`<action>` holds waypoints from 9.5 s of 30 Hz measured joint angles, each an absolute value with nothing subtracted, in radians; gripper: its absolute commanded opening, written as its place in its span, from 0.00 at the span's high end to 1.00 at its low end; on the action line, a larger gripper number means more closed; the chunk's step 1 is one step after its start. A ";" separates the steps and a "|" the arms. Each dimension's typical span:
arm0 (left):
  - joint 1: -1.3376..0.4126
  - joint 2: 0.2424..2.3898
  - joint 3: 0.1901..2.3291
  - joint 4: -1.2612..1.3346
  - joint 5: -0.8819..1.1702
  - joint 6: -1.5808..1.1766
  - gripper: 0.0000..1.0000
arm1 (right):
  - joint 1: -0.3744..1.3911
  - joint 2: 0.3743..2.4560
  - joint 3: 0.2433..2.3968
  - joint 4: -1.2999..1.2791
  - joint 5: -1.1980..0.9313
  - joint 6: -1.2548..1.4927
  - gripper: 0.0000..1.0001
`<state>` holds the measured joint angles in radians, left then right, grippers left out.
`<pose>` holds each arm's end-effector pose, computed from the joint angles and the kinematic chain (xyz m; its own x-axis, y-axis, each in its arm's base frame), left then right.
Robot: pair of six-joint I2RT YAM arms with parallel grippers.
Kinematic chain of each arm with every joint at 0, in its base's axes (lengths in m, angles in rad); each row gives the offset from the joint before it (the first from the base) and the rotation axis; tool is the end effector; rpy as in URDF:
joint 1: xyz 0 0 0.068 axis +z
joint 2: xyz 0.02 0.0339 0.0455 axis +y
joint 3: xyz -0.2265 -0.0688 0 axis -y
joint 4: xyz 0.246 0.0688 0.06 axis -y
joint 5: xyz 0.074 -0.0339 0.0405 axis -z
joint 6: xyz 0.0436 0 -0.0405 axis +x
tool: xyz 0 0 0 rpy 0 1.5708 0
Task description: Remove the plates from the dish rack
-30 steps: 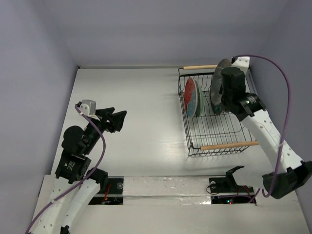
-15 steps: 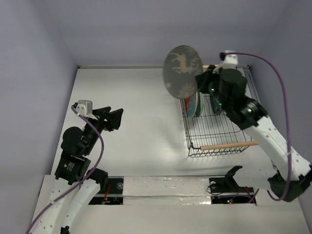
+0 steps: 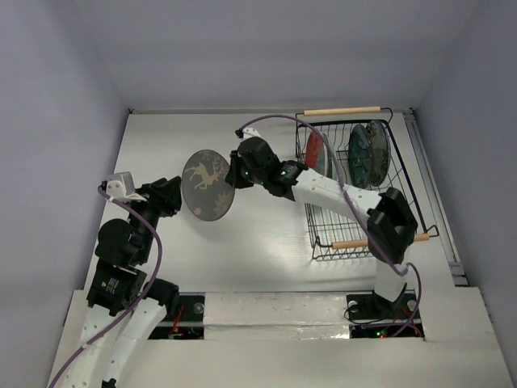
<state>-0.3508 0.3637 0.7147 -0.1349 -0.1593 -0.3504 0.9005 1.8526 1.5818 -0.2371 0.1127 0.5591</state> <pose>0.1273 -0.0392 0.3601 0.1226 -0.4058 -0.9057 0.2511 0.8956 -0.3672 0.2763 0.3406 0.2660 -0.6368 0.0452 -0.7697 -0.4481 0.7907 0.4171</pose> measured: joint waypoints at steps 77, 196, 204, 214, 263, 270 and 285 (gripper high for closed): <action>-0.351 0.365 0.715 -0.133 -0.098 -0.346 0.80 | 0.595 1.350 1.390 -0.517 0.487 0.371 0.50; -0.339 0.363 0.715 -0.133 -0.103 -0.346 0.51 | 0.795 2.106 1.430 0.128 0.034 0.968 0.08; -0.333 0.362 0.715 -0.133 -0.101 -0.346 0.51 | 0.801 2.101 1.543 -0.093 0.125 0.784 0.10; -0.333 0.362 0.715 -0.133 -0.101 -0.347 0.73 | 0.801 1.757 1.474 -0.297 0.251 0.551 1.00; -0.333 0.355 0.715 -0.140 -0.110 -0.349 0.62 | 0.505 1.528 1.559 -0.775 0.776 0.207 1.00; -0.333 0.355 0.715 -0.140 -0.109 -0.349 0.62 | 0.509 1.308 1.515 -0.688 0.667 0.250 1.00; -0.323 0.357 0.715 -0.140 -0.106 -0.349 0.61 | 0.765 1.757 1.457 -0.126 0.043 0.622 1.00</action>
<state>-0.3233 0.3569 0.7147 -0.1402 -0.1059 -0.3492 0.7647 1.7565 1.4574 -0.1265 0.0429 0.6220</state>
